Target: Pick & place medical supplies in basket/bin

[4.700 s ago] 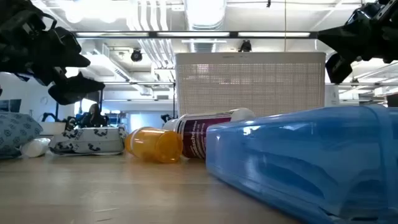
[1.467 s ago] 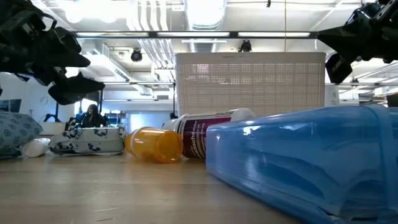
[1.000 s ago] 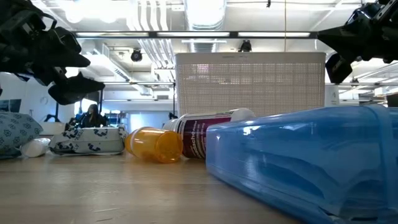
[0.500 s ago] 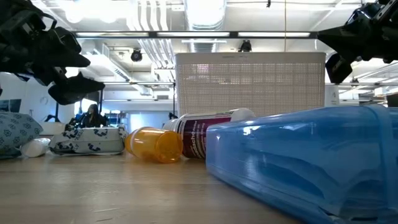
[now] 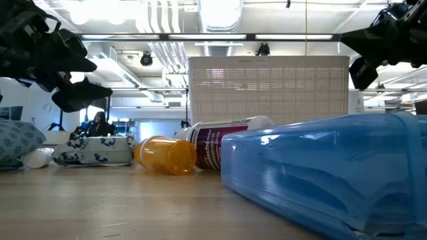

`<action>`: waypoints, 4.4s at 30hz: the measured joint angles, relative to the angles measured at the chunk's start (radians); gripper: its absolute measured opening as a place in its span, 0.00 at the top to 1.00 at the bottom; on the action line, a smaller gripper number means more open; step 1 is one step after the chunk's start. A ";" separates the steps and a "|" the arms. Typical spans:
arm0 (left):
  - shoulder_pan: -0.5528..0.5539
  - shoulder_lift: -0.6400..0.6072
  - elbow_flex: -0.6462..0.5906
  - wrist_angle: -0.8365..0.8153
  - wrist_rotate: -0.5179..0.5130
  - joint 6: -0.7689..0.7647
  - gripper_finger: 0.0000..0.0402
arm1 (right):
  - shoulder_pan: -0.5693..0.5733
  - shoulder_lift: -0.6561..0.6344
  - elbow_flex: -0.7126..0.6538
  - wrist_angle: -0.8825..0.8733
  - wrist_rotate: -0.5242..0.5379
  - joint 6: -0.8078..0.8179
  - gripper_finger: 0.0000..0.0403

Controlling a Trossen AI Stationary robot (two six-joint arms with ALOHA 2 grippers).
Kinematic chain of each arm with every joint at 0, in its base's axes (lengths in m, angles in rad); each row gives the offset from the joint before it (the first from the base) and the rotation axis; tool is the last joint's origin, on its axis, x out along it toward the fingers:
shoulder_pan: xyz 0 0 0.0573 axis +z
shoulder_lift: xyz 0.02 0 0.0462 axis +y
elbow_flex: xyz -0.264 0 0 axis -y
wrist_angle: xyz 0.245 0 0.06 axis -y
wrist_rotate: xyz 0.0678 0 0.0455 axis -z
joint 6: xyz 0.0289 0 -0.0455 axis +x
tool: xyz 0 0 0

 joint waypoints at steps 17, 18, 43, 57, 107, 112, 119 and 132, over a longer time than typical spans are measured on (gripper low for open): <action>0.000 0.000 0.000 0.000 0.000 0.000 0.35 | 0.000 0.000 0.000 0.000 0.000 0.000 0.98; 0.000 0.000 0.000 0.000 0.000 0.000 0.35 | 0.000 0.000 0.000 0.000 0.000 0.000 0.98; 0.000 0.000 0.000 0.000 0.000 0.000 0.35 | 0.000 0.000 0.000 0.000 0.000 0.000 0.98; 0.000 0.000 0.000 0.000 0.000 0.000 0.35 | 0.000 0.000 0.000 0.000 0.000 0.000 0.98; 0.000 0.000 0.000 0.000 0.000 0.000 0.35 | 0.121 0.528 0.390 -0.439 0.048 1.188 0.88; 0.000 0.000 0.000 0.000 0.000 0.000 0.35 | 0.219 0.746 0.638 -0.909 -0.012 1.249 0.77; 0.000 0.000 0.000 0.000 0.000 0.000 0.35 | 0.323 0.980 0.696 -1.021 -0.002 1.355 0.59; 0.000 0.000 0.000 0.000 0.000 0.000 0.35 | 0.412 1.256 0.633 -0.939 0.371 1.761 0.32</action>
